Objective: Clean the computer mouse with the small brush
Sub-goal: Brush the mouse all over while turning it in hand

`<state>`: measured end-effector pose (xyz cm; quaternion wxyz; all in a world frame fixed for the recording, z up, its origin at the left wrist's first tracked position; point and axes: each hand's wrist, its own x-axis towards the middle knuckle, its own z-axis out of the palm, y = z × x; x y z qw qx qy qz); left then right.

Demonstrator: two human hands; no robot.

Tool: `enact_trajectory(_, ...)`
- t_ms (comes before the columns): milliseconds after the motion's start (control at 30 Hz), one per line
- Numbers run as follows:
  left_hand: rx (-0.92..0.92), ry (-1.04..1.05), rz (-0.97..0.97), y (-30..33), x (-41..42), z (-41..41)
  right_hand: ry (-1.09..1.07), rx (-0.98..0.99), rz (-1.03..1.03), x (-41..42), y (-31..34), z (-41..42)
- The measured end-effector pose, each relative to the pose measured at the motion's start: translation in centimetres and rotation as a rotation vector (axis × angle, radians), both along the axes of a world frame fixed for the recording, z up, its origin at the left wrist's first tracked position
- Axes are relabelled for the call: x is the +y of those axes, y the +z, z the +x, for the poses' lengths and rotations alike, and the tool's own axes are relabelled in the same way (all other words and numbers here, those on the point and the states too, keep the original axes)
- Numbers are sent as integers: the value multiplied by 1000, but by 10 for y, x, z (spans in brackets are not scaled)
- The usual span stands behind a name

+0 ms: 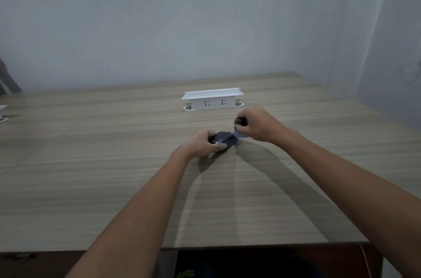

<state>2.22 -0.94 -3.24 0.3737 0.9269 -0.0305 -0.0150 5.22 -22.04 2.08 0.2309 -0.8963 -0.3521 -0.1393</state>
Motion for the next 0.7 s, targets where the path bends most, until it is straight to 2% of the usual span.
enact_trajectory(100, 12, 9, -17, 0, -1, 2, 89, 60, 44, 3, 2, -7)
enact_trajectory(233, 15, 26, -35, 0, -1, 2, 12, 18, -8, 1, -3, 2)
enact_trajectory(367, 16, 24, -38, -1, -2, 4, 54, 46, 114, 0, -2, 2)
enact_trajectory(500, 11, 23, -64, 0, -3, 4, 2, 31, 45, -4, -6, 4)
enact_trajectory(567, 26, 22, -65, 0, -4, 3, -37, 27, 100, -6, -8, 6)
enact_trajectory(700, 9, 10, -102, -1, -2, 4, 46, 100, 98, -4, -7, -1)
